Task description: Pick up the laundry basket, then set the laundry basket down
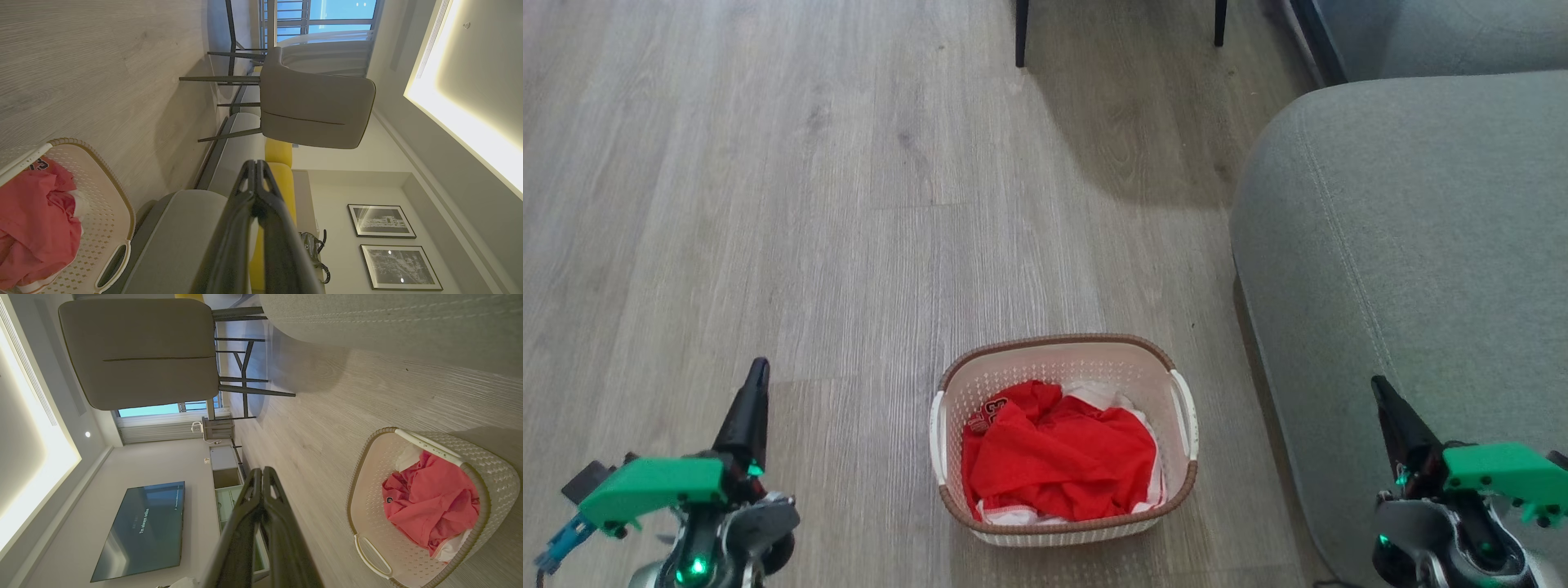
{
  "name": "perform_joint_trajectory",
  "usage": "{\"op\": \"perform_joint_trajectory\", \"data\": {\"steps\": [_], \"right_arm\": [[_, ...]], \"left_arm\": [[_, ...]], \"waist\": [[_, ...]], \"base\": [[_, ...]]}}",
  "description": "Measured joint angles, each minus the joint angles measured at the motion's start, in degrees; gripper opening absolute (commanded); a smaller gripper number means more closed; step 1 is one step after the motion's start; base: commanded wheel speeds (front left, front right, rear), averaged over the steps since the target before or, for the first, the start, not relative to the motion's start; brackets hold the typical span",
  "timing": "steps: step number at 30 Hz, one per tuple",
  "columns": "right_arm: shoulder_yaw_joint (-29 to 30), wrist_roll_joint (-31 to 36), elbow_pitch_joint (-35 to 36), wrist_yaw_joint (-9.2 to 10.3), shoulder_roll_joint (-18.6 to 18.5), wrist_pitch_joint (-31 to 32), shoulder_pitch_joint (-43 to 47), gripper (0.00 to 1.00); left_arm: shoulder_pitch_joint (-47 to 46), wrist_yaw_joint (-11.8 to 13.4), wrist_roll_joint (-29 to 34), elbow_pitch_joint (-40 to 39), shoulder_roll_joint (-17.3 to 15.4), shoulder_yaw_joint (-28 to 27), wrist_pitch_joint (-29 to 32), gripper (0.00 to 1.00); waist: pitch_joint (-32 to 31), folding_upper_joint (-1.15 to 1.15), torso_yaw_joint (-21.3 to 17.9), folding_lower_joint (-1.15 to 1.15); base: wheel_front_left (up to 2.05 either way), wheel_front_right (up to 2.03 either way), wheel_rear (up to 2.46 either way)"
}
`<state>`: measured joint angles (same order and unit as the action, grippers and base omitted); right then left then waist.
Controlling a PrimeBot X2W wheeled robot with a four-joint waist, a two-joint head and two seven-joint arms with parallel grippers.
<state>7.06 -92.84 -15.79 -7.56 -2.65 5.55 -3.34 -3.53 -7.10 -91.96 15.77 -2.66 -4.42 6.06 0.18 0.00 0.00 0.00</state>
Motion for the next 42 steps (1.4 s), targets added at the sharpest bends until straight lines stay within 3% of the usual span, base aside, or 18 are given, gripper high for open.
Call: {"op": "perform_joint_trajectory", "data": {"steps": [42], "right_arm": [[0.2,0.1,0.0,0.0,0.1,0.4,0.0,0.0]], "left_arm": [[0.0,0.0,0.0,0.0,0.0,0.0,0.0,0.0]], "waist": [[0.0,0.0,0.0,0.0]], "base": [[0.0,0.0,0.0]]}}
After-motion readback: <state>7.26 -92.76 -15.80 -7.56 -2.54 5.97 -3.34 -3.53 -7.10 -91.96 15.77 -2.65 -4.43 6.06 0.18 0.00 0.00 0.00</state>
